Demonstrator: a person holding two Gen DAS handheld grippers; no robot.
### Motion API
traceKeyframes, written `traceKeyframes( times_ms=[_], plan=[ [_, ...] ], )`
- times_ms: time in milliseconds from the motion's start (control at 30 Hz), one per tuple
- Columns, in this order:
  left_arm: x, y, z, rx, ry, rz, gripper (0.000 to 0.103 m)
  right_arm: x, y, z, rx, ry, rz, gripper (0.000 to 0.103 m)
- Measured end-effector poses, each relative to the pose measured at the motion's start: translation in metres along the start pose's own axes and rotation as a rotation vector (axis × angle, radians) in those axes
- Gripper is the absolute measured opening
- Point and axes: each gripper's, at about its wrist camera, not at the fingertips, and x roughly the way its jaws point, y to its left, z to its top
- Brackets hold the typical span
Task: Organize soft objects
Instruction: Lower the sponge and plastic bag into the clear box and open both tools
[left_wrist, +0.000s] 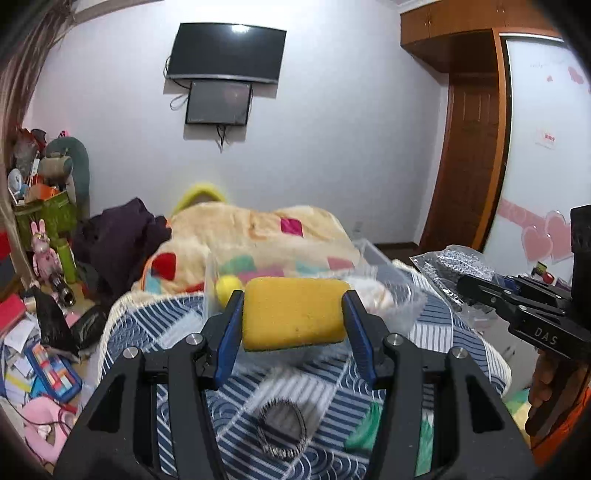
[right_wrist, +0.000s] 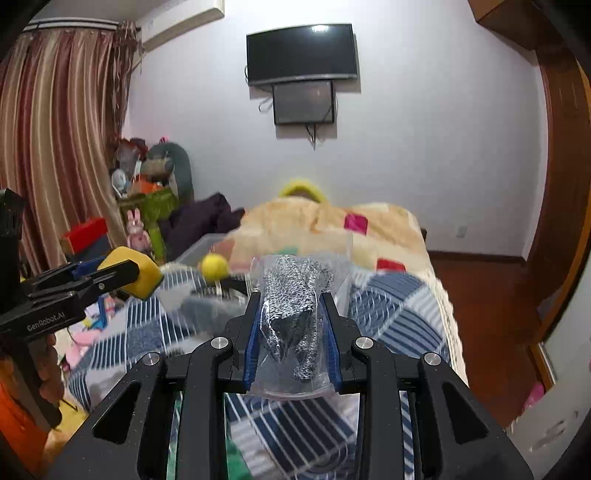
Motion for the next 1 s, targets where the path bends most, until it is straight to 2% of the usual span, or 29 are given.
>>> traceKeyframes(
  times_ms=[200, 367, 467, 767, 1000],
  plan=[
    [0.015, 0.009, 0.018, -0.015, -0.015, 0.017, 0.052, 0.017, 0.008, 0.026, -0.001, -0.036, 0.025, 0.027],
    [0.035, 0.015, 0.02, -0.014, 0.012, 0.034, 0.052, 0.038, 0.015, 0.037, -0.003, -0.011, 0.054, 0.027],
    [0.052, 0.019, 0.018, -0.009, 0.046, 0.052, 0.052, 0.055, 0.017, 0.037, 0.017, 0.032, 0.085, 0.027],
    [0.106, 0.027, -0.001, 0.004, 0.184, 0.092, 0.052, 0.105, 0.029, 0.017, -0.043, 0.19, 0.054, 0.027],
    [0.126, 0.028, -0.01, 0.011, 0.227, 0.087, 0.053, 0.129, 0.03, 0.007, -0.082, 0.279, 0.032, 0.027]
  ],
)
